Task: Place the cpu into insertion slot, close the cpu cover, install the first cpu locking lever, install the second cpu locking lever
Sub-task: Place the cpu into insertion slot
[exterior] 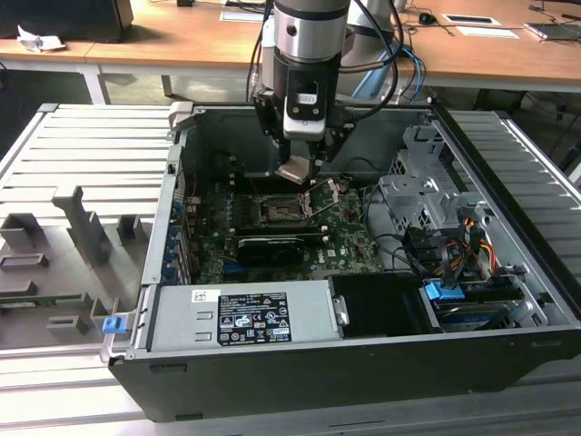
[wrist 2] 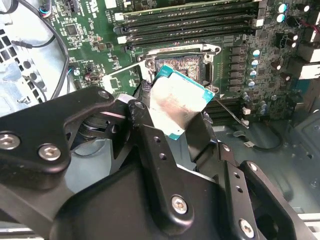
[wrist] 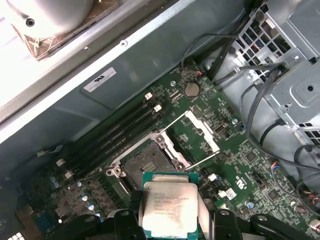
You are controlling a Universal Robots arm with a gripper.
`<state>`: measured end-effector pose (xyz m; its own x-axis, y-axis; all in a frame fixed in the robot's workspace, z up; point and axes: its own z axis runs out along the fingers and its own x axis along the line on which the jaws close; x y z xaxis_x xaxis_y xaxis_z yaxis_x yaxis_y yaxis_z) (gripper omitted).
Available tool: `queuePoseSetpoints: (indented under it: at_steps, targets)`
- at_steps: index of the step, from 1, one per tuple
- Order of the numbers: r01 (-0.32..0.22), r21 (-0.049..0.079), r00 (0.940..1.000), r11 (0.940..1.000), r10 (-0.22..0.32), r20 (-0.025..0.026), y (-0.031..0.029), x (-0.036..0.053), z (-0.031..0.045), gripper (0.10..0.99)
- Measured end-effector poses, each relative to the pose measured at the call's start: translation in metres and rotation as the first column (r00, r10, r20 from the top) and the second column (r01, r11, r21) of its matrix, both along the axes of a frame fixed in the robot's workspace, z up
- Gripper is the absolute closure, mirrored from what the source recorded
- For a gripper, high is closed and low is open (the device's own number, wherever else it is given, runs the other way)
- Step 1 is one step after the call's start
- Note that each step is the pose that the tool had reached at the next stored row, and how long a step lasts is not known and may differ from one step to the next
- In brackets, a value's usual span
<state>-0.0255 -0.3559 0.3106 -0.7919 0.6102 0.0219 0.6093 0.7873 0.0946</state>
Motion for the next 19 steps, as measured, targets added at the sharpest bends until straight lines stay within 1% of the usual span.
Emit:
queuePoseSetpoints:
  at_steps: [5, 11, 16, 19]
  targets:
    - [0.031, 0.0, 0.9995, 0.9995, -0.031, 0.0, 0.0, 0.0, -0.0009, 0.561]
    - [0.07, 0.0, 0.9976, 0.9976, -0.07, 0.0, 0.0, 0.0, -0.002, 0.561]
    - [0.11, 0.0, 0.9939, 0.9939, -0.11, 0.0, 0.0, 0.0, -0.0032, 0.561]
    - [0.122, 0.0, 0.9925, 0.9925, -0.122, 0.0, 0.0, 0.0, -0.0036, 0.561]
